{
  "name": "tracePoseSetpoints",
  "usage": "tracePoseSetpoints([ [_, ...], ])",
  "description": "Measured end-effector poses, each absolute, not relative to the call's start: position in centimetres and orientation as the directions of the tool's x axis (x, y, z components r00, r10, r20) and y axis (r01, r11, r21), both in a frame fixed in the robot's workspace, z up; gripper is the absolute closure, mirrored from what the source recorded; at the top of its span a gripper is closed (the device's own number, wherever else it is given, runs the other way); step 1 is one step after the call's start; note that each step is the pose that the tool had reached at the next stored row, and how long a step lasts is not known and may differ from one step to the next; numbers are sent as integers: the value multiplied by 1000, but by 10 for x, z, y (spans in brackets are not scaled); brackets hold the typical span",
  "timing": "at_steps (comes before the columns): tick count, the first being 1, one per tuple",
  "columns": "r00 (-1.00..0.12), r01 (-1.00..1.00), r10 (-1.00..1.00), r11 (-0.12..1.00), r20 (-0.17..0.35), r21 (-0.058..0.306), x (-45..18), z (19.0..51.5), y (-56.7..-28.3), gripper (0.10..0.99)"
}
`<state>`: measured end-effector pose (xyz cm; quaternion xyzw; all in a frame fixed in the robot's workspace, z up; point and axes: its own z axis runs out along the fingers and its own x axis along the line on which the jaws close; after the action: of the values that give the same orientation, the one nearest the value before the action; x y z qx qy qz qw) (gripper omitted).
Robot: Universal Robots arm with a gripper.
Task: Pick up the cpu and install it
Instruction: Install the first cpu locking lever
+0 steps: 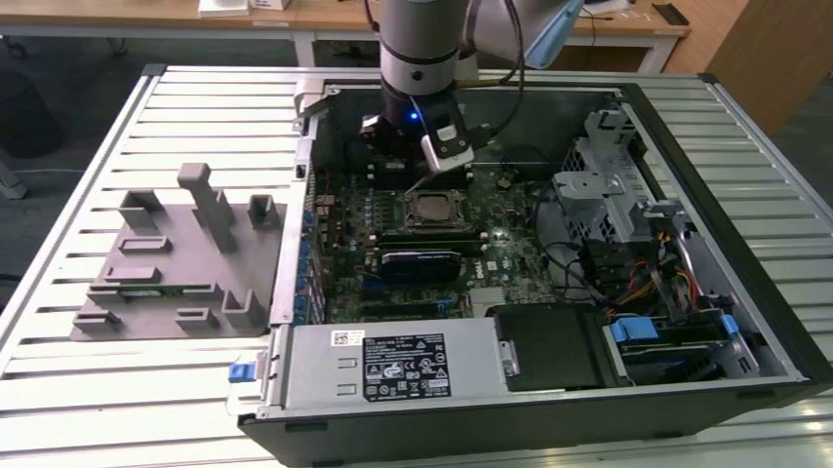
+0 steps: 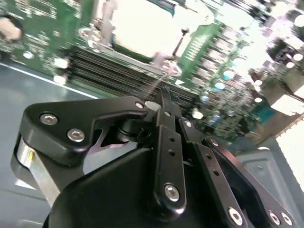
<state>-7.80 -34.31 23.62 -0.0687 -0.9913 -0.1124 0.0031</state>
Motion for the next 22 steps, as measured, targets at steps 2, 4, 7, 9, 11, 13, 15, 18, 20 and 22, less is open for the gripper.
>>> tracePoseSetpoints([
  [2,-991,137,135,965,22,222,-70,236,-343,980],
  [4,-991,137,135,965,23,222,-63,236,-343,980],
  [7,-990,138,135,966,24,221,-53,236,-343,980],
  [9,-990,138,136,966,25,219,-48,236,-343,980],
  [11,-990,138,136,966,25,219,-47,236,-343,980],
  [13,-990,138,136,966,25,219,-47,236,-343,980],
  [15,-990,138,137,967,19,213,-48,235,-343,980],
  [18,-990,141,144,971,-4,192,-50,235,-343,980],
  [20,-988,148,154,974,-22,174,-50,234,-343,980],
  [22,-986,157,165,974,-37,166,-50,233,-343,980],
])
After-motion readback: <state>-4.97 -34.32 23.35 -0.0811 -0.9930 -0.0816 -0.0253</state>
